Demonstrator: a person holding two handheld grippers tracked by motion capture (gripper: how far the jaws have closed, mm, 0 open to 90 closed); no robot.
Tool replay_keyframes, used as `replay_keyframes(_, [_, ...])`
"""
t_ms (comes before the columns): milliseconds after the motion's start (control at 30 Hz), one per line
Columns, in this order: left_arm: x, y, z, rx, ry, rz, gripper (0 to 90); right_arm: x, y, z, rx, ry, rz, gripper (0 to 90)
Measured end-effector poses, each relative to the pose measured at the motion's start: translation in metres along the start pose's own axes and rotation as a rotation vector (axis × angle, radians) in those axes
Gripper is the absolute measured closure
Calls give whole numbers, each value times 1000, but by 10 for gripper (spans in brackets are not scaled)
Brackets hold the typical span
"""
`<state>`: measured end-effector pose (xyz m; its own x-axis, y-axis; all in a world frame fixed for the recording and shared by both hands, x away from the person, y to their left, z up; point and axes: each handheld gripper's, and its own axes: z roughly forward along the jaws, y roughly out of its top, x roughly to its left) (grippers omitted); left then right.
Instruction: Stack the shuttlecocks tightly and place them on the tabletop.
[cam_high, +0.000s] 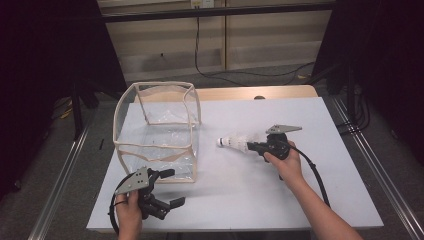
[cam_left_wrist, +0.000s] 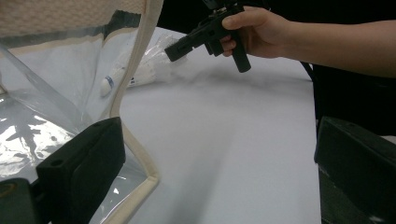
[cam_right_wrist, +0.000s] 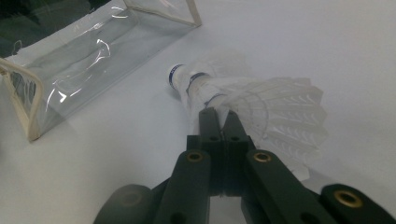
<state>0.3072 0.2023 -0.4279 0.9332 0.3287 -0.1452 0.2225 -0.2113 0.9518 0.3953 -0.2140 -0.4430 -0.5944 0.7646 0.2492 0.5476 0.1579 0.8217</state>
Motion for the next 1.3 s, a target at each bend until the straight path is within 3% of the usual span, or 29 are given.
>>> replay_keyframes(1300, [1, 0, 0, 2, 0, 2, 21, 1, -2, 7, -20, -4, 24, 897])
